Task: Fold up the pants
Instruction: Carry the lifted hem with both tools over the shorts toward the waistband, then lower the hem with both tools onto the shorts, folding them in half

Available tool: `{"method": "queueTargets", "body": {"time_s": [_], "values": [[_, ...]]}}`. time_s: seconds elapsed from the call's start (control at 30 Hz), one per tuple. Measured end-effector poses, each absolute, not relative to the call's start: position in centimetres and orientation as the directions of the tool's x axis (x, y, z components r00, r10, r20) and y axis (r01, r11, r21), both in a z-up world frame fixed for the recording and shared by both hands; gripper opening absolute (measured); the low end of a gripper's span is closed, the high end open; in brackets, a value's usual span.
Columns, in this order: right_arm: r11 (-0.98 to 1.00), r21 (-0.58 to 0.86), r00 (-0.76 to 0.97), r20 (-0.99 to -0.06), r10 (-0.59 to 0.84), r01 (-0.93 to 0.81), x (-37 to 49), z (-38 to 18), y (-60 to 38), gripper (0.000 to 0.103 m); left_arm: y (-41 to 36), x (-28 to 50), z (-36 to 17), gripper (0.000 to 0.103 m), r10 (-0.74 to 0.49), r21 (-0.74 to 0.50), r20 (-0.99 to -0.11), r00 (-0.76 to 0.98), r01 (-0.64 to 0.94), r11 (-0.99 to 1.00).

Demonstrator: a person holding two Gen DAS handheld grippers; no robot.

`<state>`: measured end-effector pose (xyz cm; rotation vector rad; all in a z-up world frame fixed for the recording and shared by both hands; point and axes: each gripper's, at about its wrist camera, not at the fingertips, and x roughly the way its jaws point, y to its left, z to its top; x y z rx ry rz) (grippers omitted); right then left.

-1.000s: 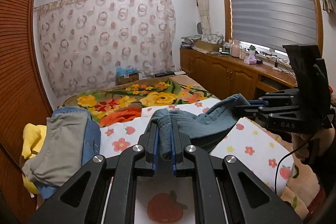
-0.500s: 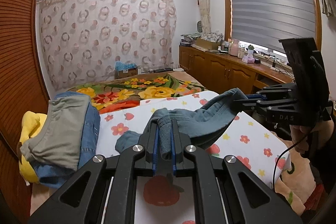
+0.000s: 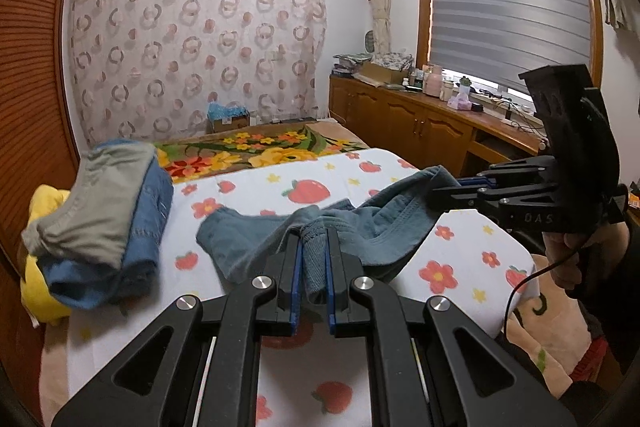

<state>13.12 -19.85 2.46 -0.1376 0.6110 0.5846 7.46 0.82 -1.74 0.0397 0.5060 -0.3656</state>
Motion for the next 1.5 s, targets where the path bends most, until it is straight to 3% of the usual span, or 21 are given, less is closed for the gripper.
{"method": "queueTargets", "body": {"time_s": [1.27, 1.5], "values": [[0.837, 0.17, 0.571, -0.66, 0.488, -0.52, 9.5, -4.2, -20.5, 0.013, -0.1, 4.2, -10.5, 0.01, -0.376, -0.126, -0.63, 0.68, 0.389, 0.913], [0.838, 0.175, 0.576, -0.654, 0.491, -0.516, 8.8, -4.1, -20.6, 0.013, 0.0, 3.5, -10.1, 0.01, -0.393, -0.136, -0.615, 0.684, 0.399, 0.907]]}}
